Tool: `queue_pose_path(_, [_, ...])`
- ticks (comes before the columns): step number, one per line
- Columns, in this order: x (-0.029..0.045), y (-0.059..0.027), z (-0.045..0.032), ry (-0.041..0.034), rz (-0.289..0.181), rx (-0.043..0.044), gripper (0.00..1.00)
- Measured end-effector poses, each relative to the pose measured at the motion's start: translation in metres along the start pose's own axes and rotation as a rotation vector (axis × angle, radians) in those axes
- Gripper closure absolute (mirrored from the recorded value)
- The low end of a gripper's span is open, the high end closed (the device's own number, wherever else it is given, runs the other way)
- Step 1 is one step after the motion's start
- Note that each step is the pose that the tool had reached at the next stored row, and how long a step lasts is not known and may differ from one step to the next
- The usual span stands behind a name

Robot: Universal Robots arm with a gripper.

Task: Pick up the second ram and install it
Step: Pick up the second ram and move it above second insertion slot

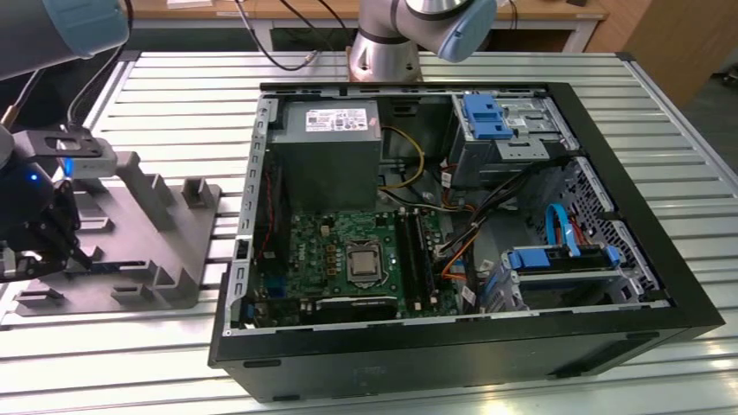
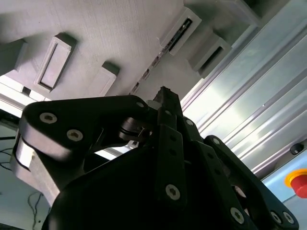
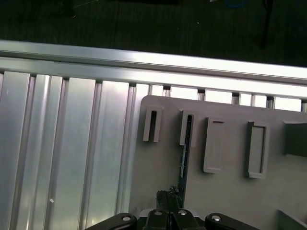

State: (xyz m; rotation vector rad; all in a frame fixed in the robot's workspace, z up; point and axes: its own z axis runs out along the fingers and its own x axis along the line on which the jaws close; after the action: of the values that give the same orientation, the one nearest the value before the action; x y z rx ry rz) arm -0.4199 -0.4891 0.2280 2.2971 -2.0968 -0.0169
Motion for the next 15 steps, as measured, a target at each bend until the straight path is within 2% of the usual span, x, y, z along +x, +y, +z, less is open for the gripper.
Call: queue_pose_path(15, [0.0000, 0.0000, 0.0000, 0.0022, -0.078, 0.0010, 0.90])
